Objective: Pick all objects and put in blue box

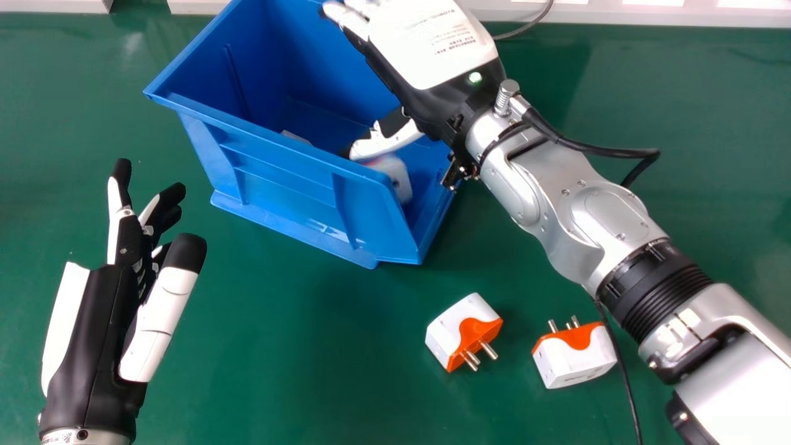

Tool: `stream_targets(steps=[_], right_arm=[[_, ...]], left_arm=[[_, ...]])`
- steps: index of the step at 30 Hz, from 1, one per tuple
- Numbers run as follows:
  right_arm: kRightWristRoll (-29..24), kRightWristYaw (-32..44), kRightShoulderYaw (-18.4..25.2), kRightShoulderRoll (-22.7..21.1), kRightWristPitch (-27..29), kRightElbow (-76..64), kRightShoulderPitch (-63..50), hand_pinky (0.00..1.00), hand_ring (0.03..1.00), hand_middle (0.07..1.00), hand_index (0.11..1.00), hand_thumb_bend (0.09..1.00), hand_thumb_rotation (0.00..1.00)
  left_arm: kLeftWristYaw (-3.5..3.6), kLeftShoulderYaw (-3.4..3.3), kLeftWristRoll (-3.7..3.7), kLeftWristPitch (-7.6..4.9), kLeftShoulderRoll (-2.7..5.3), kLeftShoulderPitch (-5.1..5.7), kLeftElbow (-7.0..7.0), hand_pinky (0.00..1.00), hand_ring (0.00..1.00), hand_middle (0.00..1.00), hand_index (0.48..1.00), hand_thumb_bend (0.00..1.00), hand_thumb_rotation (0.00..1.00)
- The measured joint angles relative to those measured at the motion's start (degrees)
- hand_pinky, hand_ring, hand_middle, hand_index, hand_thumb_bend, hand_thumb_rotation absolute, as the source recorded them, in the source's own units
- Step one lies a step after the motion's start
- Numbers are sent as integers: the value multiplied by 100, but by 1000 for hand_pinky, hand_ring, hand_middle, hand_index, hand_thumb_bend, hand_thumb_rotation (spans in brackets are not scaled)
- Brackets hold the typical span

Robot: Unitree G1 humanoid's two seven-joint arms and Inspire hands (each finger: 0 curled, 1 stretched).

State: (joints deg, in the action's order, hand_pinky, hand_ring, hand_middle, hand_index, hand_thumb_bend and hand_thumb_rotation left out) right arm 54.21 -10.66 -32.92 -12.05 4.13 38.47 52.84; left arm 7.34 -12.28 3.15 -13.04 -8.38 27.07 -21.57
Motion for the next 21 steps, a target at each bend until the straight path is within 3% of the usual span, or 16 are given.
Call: stream_targets(steps=[9,14,21], right_arm=[[-6,336,84,-419,-111,-945,-498,764,915,975,948,519,484],[-4,589,241,-799,-128,-1815,-966,763,901,956,942,504,460],[-83,1001,861,-1558,-106,-3540,-2208,748,882,937,929,503,446]], left_arm=[[3,-22,-4,3,-19,-179,126,860,934,933,937,857,976],[10,-45,-93,3,-68,-310,254,862,935,934,938,850,977],[18,-80,-106,-1,-140,-376,331,867,938,937,941,845,980]])
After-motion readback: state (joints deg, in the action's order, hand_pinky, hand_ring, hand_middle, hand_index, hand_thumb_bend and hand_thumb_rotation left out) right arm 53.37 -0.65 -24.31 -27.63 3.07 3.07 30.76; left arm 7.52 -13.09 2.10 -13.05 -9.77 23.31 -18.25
